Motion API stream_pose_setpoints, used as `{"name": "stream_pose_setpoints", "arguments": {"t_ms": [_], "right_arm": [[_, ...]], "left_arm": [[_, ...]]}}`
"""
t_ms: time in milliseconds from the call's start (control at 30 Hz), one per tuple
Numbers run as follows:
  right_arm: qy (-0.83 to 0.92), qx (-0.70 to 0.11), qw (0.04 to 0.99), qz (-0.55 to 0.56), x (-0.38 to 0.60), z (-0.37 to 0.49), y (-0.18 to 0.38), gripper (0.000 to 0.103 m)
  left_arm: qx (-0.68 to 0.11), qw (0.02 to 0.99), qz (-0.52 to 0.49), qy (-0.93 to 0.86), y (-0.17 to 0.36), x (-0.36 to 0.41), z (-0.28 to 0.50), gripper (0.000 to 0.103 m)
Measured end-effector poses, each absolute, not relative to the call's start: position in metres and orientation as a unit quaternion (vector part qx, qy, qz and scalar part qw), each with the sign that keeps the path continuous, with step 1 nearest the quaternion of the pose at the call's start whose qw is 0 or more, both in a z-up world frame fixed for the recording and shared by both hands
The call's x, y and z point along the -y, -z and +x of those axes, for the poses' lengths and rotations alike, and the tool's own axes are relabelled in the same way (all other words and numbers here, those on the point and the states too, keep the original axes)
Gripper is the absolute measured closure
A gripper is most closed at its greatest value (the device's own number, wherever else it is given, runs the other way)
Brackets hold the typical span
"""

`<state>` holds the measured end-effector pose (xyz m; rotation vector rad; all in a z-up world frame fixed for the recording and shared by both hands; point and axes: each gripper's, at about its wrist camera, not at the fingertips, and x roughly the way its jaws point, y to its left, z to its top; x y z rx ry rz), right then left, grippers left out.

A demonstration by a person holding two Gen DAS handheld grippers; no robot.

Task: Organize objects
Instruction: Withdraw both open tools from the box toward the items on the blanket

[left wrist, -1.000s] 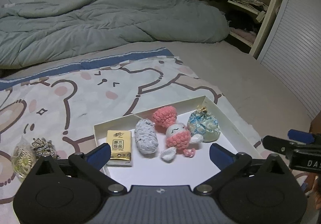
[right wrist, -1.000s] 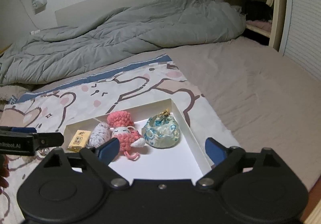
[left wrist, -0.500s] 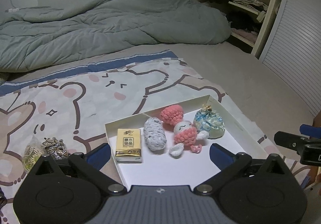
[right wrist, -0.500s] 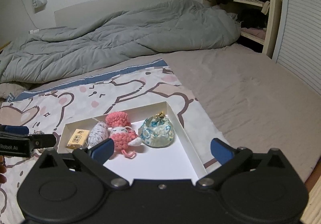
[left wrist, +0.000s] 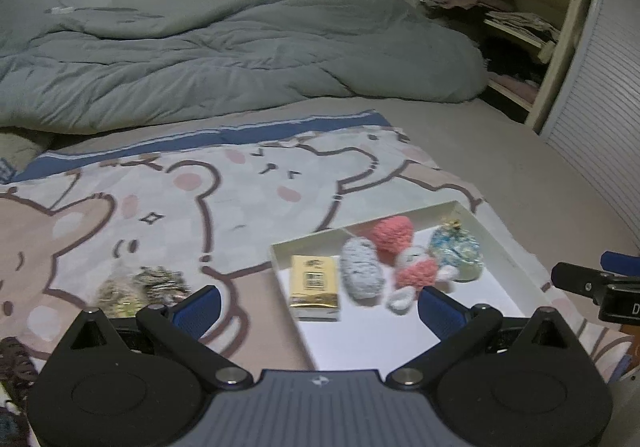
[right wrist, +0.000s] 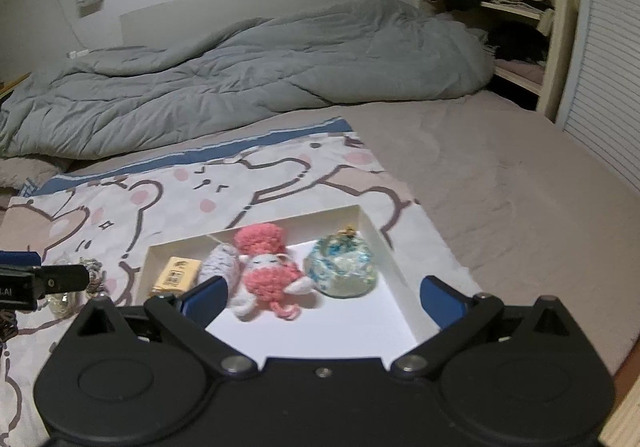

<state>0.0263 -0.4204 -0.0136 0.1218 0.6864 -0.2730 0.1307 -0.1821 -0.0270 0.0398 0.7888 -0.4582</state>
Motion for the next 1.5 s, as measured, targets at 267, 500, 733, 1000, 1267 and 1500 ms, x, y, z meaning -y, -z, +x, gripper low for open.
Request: {"name": "stream_pose_setpoints", "arguments": {"t_ms": [267,500,733,1000,1267,1500], "right_arm": [[0.099,-0.337,0.935,0.047,0.38,0.047,0.011,0.0],[0.063,-0.336,0.939,0.041,0.338,0.067,0.01,0.0],[0.03,-0.333,0.942,0.034,0.299,0.08,0.009,0.0],[0.0,-0.326,0.945,0.034,0.264,0.093,0.007,0.0],[-0.034,-0.327,0.944,0.026,0.224,0.112,0.015,0.0],[-0.057,-0.331,0.942,0.017,0.192,0.128,0.025,0.0]], "left_arm": [[-0.375,0.908,0.008,0.185,0.019,0.131,0.137,0.0],[-0.368,0.917,-0.006,0.151,0.01,0.082,0.136,0.0],[-0.359,0.925,-0.024,0.121,0.003,0.033,0.131,0.0],[-0.352,0.932,-0.011,0.092,0.001,-0.01,0.121,0.0],[-0.354,0.933,-0.01,0.07,0.005,-0.044,0.116,0.0],[-0.357,0.933,-0.015,0.044,0.013,-0.07,0.118,0.0]]}}
